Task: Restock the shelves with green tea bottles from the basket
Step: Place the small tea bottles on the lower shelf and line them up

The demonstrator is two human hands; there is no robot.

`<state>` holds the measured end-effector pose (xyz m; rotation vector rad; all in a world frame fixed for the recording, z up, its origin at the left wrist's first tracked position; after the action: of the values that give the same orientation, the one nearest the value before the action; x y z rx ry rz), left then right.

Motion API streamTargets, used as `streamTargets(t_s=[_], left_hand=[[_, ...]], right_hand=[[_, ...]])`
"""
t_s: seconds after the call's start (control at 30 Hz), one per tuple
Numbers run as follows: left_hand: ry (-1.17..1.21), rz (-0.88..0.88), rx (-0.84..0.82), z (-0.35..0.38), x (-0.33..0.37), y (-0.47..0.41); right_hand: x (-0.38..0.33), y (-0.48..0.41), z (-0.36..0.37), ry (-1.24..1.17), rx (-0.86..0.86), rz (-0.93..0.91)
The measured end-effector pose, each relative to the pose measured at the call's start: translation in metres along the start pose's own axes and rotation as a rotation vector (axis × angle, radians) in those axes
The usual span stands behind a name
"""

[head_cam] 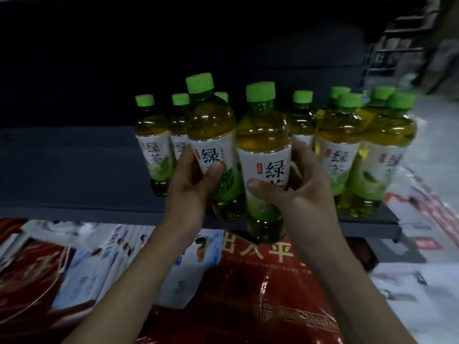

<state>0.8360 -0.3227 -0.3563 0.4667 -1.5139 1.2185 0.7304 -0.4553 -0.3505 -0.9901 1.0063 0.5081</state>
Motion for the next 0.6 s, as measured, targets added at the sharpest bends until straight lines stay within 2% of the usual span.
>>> streamTargets(t_s=[0.2, 0.5, 0.6], left_hand=[[-0.077, 0.024, -0.09, 0.038, -0.024, 0.002], [-0.136, -0.043, -0.121, 0.059, -0.056, -0.004], [-0.208, -0.061, -0.109, 0.059, -0.06, -0.002]], right_hand=[[0.009, -0.003, -0.036, 0.147, 0.142, -0.115], [0.025, -0.007, -0.058, 0.252, 0.229, -0.185], [0.028, -0.006, -0.056, 0.427, 0.259, -0.215]])
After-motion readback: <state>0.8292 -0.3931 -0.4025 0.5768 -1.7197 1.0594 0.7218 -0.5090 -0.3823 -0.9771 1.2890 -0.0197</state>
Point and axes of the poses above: each hand's wrist, its own y-axis away from the middle knuckle, its own z-axis out of the palm, x = y × z, the point moved 7 cm from there along -y, towards the middle knuckle, and after that the axes turned 4 degrees about -z, right-handed, at the moved point
